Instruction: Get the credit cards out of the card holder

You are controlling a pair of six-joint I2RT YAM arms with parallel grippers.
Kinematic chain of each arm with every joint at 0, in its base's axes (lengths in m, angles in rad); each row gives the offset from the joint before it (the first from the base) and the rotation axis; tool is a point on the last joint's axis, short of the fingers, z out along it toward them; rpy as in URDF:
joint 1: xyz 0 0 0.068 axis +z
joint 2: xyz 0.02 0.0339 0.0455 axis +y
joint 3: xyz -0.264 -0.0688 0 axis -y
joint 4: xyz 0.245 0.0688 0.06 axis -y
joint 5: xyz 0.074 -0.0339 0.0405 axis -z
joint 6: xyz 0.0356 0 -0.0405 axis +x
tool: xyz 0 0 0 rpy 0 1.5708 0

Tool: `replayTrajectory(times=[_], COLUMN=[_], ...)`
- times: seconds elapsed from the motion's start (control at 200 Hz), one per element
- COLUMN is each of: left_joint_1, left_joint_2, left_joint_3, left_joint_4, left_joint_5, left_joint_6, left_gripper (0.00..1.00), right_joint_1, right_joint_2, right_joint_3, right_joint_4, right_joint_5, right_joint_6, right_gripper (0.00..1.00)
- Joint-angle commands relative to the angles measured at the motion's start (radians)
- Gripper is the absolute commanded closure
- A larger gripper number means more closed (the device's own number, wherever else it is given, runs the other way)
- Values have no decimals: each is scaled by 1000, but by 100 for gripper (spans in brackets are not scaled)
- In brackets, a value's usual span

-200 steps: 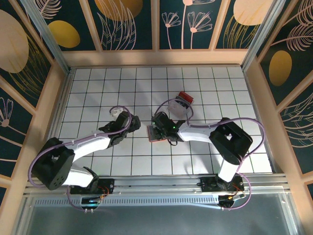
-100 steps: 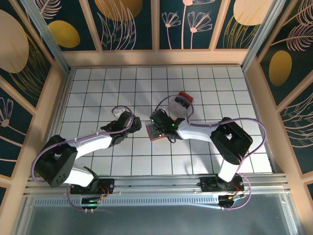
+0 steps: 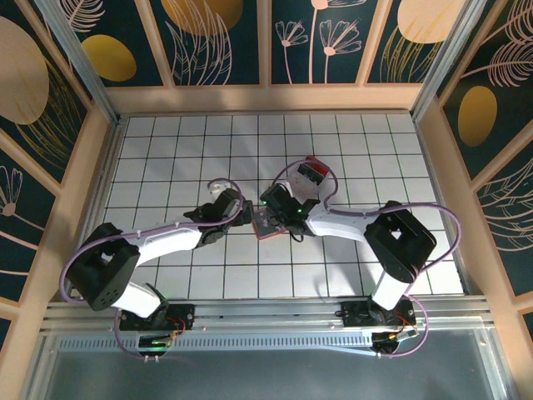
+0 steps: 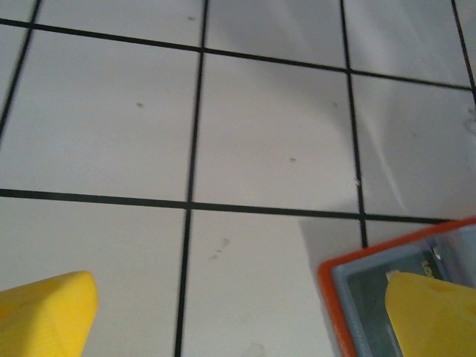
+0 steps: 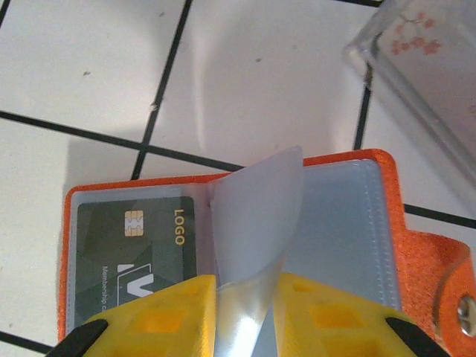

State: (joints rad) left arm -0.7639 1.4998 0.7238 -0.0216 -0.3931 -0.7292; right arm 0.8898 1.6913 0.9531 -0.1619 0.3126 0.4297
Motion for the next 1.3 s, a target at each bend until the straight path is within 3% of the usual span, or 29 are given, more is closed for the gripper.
replayTrajectory(times=[0.0,0.185,0.455,0.721,1.296], left_joint_1=[-47,-96,-98,-97,-97], left_joint_2=[69,181,295,290,308], left_joint_3=[62,129,163,152,236], left_joint_4=[-62,-87,-117,-123,-126], left_joint_5=[-39,-28,-45,-65,-82], left_joint_6=[49,70,48,14,63], left_gripper=[1,1,1,1,1], right_joint_1=[-17,-40,-65,-105,-141], right_joint_2=[-41,-52,-98,-164,-240], right_joint_3=[-26,-45,-78,-127,-171], right_joint_4=[9,16,18,-28,-18], right_joint_5=[-2,-24,-39,19,22], right_joint_6=[38,64,114,195,245], right_gripper=[74,74,72,65,65])
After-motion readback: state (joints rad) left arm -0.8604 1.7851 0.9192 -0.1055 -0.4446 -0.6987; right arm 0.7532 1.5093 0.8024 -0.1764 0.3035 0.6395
